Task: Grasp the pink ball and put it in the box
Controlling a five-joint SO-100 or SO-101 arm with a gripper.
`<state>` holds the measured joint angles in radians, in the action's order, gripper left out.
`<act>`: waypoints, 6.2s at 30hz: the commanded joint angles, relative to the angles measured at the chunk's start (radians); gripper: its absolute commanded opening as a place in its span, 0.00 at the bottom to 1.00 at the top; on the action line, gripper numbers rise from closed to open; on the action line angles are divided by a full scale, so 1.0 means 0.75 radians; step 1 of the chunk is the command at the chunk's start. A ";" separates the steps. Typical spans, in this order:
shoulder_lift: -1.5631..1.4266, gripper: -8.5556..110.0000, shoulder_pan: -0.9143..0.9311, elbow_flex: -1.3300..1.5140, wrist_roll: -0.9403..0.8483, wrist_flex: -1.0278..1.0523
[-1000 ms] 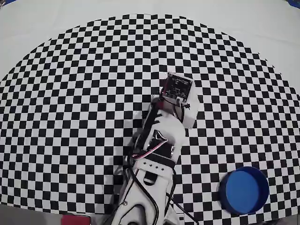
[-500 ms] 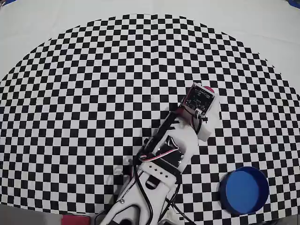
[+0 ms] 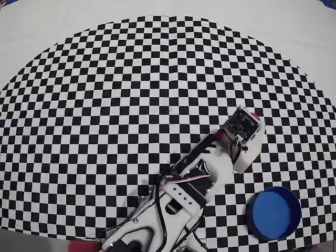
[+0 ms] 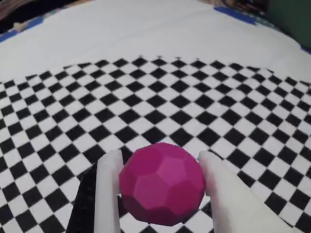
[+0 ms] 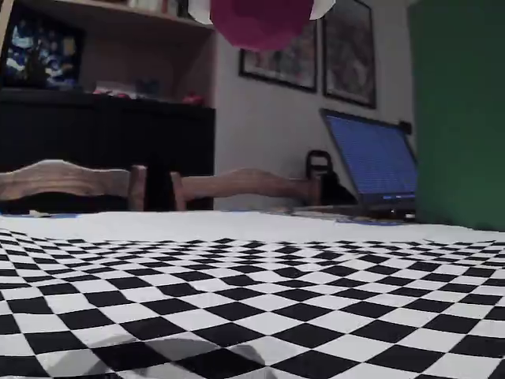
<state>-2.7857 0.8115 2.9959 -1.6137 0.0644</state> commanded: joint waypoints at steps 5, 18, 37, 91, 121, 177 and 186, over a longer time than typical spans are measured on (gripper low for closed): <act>-0.080 0.07 0.160 0.020 -0.010 0.004; -0.106 0.07 0.331 0.027 -0.008 0.004; -0.196 0.07 0.513 0.076 -0.010 0.006; -0.239 0.07 0.941 0.151 -0.010 0.053; -0.082 0.07 0.955 0.151 0.000 0.076; 0.194 0.07 0.972 0.147 0.002 -0.049; 0.270 0.07 0.972 0.139 -0.004 -0.121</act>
<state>-2.5940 1.5278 3.1002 -1.6137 -0.0046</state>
